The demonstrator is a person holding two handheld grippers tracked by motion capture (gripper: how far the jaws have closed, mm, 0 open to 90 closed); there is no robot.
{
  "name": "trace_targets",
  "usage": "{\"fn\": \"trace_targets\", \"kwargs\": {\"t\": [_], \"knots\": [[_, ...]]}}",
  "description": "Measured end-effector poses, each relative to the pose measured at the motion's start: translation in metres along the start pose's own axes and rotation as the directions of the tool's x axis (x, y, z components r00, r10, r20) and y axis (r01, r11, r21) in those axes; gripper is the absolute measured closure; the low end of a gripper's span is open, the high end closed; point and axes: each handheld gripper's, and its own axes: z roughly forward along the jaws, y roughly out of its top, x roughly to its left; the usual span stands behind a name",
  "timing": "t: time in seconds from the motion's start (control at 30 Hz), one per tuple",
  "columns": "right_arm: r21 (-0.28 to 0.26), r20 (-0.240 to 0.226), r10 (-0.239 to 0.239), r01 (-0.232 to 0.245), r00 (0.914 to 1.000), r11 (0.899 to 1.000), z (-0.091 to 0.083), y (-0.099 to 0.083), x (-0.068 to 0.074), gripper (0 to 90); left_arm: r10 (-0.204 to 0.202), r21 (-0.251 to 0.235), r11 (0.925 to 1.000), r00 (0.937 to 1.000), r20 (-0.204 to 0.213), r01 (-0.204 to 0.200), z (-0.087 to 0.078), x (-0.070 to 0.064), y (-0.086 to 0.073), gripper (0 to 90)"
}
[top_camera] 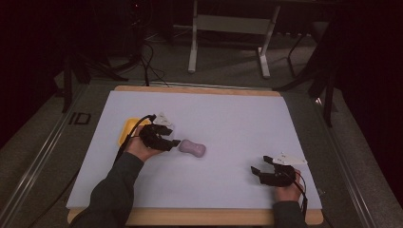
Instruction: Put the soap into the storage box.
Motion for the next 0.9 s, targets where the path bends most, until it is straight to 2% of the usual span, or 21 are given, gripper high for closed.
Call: {"fn": "trace_targets", "kwargs": {"t": [0.03,0.17,0.2,0.47,0.63,0.9], "knots": [[0.000,0.000,-0.001,0.001,1.0000,1.000,0.000,0.000,0.000,26.3,0.012,0.001,0.9999,0.9999,0.003,-0.012,0.000,0.001,0.004,42.8],[0.000,0.000,-0.001,0.001,1.0000,1.000,0.000,0.000,0.000,26.3,0.013,0.000,0.9999,0.9999,0.001,-0.013,0.001,0.001,0.007,41.9],[0.000,0.000,-0.001,0.001,1.0000,1.000,0.000,0.000,0.000,26.3,0.006,0.006,1.0000,0.9999,0.012,-0.006,0.002,0.003,0.010,41.9],[0.001,0.001,-0.002,0.002,1.0000,1.000,0.000,0.000,0.000,26.3,0.022,-0.001,0.9998,0.9995,0.021,-0.022,0.003,0.005,0.023,39.7],[0.001,0.001,-0.003,0.003,1.0000,1.000,0.000,0.000,0.000,26.3,0.048,-0.003,0.9988,0.9973,0.056,-0.048,0.007,0.006,0.028,39.0],[0.001,0.001,-0.003,0.003,1.0000,1.000,0.000,0.000,0.000,26.2,0.057,0.008,0.9983,0.9940,0.093,-0.058,0.019,0.007,0.027,37.7]]}}
